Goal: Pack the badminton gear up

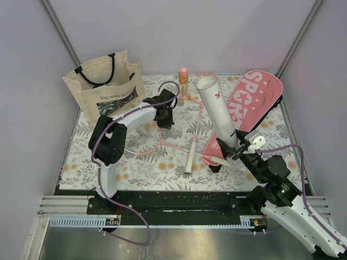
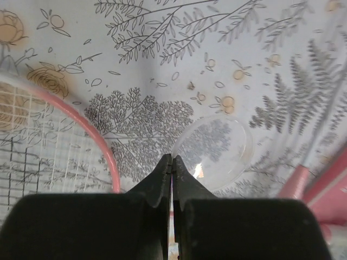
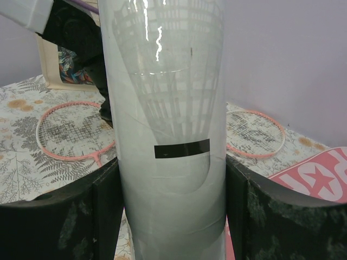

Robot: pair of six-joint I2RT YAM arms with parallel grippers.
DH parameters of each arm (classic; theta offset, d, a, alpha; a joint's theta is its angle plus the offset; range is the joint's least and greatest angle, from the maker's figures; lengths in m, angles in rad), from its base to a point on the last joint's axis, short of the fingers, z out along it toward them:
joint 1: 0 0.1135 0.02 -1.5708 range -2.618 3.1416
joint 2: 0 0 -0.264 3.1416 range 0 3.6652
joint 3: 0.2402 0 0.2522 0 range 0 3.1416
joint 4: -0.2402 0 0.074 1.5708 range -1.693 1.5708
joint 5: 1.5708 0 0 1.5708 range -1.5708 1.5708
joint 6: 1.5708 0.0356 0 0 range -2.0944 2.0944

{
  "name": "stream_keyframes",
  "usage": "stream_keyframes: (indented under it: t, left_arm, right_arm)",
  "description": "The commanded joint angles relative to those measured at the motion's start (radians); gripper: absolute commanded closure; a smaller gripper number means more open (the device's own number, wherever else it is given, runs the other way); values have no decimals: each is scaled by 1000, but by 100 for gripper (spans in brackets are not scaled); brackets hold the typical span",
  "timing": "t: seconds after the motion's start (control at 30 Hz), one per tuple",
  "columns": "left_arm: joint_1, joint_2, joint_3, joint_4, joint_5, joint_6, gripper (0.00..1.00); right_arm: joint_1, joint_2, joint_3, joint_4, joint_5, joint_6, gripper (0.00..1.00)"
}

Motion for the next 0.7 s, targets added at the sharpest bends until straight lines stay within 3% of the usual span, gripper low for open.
stream_keyframes:
  t: [0.0, 0.4, 0.67]
  left_arm:
    - [34, -172, -22, 50, 94, -28, 100]
    - [212, -523, -194, 225, 447, -102, 100]
    - [384, -709, -199, 282, 752, -186, 100]
  right_arm:
    - [2, 24, 3, 103, -14, 19, 62]
    - [2, 121, -39, 177, -180, -128, 60]
    - [2, 188, -63, 235, -459, -343, 58]
